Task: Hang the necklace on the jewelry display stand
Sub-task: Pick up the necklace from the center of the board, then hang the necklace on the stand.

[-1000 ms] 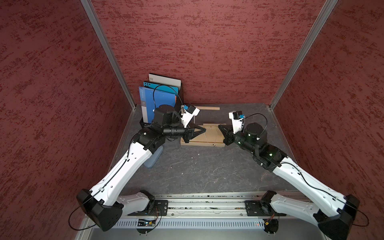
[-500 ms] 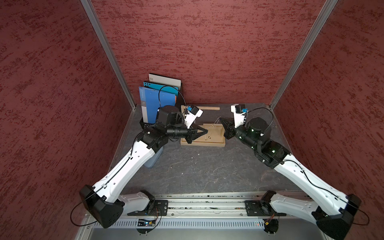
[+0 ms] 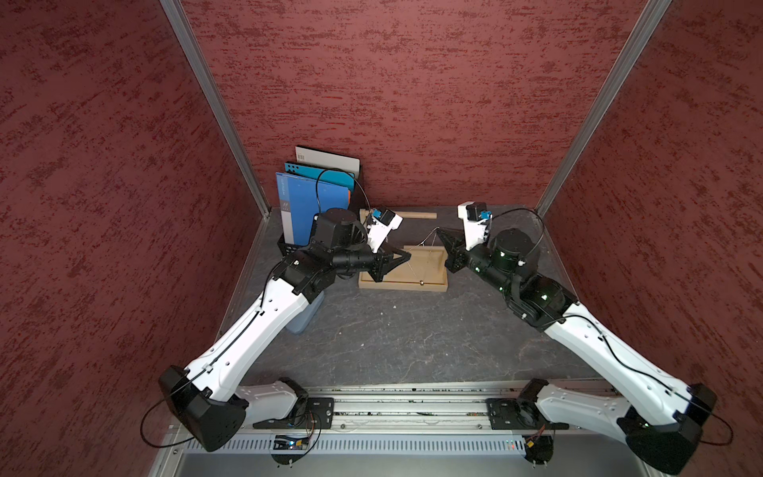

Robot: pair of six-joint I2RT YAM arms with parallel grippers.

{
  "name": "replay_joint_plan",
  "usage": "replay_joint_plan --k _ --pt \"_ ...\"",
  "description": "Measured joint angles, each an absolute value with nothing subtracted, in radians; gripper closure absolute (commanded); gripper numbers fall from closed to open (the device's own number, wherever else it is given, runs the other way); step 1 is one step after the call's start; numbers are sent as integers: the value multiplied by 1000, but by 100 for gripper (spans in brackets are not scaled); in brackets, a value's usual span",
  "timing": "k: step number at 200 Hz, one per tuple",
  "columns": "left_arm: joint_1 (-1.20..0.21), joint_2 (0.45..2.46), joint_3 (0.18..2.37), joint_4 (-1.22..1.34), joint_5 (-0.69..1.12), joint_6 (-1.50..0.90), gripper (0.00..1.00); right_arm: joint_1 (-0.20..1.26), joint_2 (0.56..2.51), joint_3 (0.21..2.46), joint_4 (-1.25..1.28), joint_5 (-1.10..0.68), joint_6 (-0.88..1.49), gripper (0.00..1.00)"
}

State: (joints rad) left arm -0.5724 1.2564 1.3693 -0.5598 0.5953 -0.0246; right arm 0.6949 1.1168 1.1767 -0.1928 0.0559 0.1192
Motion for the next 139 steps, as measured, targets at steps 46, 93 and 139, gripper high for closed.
replay_joint_plan --k 46,93,139 --pt "-572 1256 1382 -555 592 -25 100 673 1131 1174 -199 57 123 100" --pt "-572 1270 1401 -514 589 -30 100 620 1140 1158 -198 42 146 100" --pt "-574 1357 1457 -483 591 -38 100 546 1173 1155 -188 0 168 100"
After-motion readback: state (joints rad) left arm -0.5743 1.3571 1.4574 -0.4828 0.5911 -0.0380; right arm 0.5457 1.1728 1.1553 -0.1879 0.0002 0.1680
